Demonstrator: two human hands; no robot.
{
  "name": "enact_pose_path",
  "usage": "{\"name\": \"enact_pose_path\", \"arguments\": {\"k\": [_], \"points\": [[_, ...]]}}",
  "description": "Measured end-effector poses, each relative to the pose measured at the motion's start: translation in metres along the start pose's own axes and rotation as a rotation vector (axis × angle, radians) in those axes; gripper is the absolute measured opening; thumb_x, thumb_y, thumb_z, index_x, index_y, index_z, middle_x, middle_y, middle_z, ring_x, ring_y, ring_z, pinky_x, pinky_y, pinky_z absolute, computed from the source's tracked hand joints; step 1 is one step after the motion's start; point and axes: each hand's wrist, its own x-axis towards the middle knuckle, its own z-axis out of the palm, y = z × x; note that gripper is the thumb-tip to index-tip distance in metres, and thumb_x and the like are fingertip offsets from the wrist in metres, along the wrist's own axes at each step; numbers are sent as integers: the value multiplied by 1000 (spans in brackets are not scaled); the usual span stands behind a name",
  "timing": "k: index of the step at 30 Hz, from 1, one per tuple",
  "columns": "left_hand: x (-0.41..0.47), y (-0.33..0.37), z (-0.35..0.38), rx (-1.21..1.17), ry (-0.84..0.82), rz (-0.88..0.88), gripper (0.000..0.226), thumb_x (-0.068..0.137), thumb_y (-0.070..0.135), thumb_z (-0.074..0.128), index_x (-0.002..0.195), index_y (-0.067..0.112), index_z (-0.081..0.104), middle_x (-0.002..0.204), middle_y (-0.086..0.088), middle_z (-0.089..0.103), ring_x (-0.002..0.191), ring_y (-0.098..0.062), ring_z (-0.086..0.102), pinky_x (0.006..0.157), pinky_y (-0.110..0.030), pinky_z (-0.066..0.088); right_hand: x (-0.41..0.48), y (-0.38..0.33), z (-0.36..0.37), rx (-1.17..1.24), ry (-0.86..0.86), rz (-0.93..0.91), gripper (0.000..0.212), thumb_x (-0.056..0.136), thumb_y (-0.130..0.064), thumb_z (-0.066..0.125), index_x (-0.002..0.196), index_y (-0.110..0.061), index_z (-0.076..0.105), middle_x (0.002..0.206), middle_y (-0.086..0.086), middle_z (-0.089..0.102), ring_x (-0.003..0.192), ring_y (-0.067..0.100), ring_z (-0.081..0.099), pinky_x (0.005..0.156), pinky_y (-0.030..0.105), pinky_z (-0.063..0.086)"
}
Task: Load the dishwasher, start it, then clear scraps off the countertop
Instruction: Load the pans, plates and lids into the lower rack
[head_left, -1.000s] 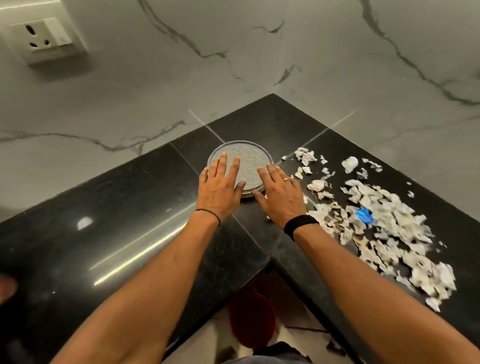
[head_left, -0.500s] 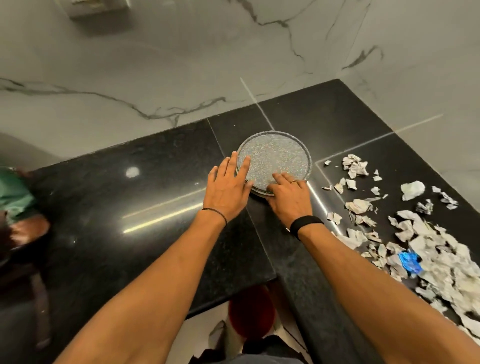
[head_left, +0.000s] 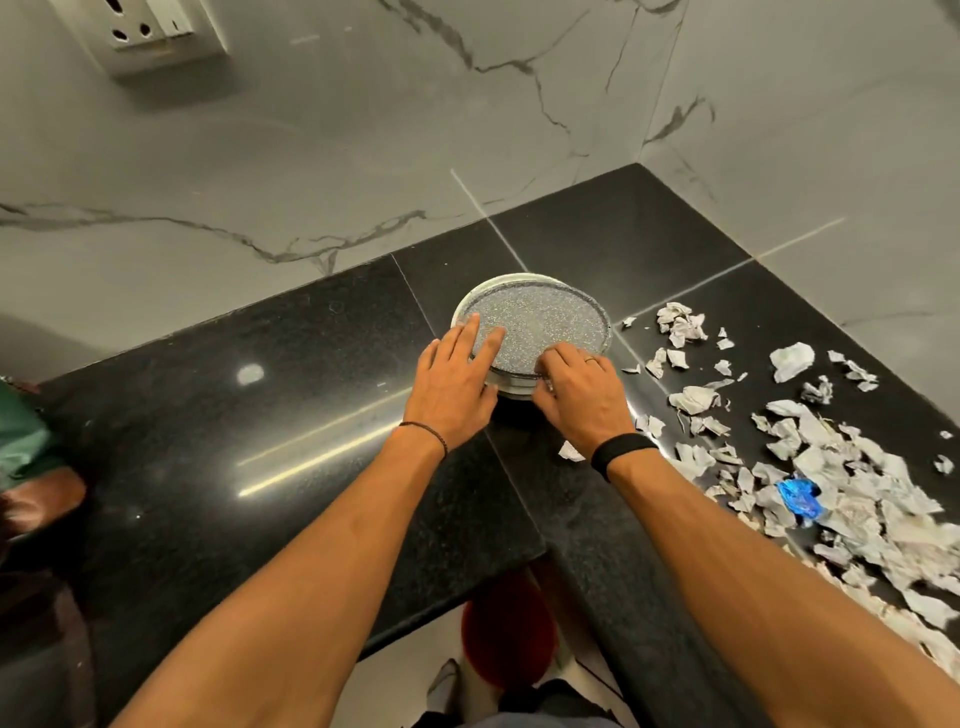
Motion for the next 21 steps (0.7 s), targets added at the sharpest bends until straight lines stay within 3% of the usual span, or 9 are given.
{"name": "enact_pose_path", "arguments": {"k": [5, 9, 15, 18, 21], "points": [[19, 19, -12, 35, -28, 106, 76, 97, 28, 61, 160, 30, 19, 168, -3, 17, 156, -30, 10, 124, -54, 14, -7, 2, -30, 59, 94, 9, 11, 87, -23, 63, 97, -18, 61, 95, -2, 61, 82, 19, 60, 75, 35, 46], [31, 33, -13, 35, -41, 192, 55, 104, 23, 51, 156, 32, 34, 164, 2, 31, 155, -27, 17, 124, -54, 7, -23, 3, -49, 70, 116, -13, 11, 89, -23, 63, 99, -17, 61, 96, -1, 61, 78, 18, 59, 73, 34, 49], [36, 56, -18, -69, -39, 363, 45, 99, 23, 57, 142, 36, 55, 142, 10, 60, 136, -17, 49, 116, -44, 31, -57, 9, -76, 66, 106, 104, 30, 90, -33, 59, 116, -19, 59, 110, -1, 61, 92, 20, 61, 85, 36, 48], [35, 71, -36, -160, -23, 458, 49, 92, 17, 67, 137, 36, 62, 134, 6, 67, 126, -21, 59, 108, -37, 42, -75, 11, -96, 55, 133, 259, 49, 83, -35, 66, 129, -23, 54, 124, -2, 59, 112, 21, 60, 96, 42, 46], [30, 90, -58, -236, -88, 560, 50, 91, 13, 67, 136, 34, 64, 130, -1, 69, 120, -28, 63, 103, -36, 46, -97, 16, -117, 5, 149, 425, 60, 77, -36, 78, 131, -28, 53, 129, -4, 57, 119, 21, 56, 99, 45, 46]]}}
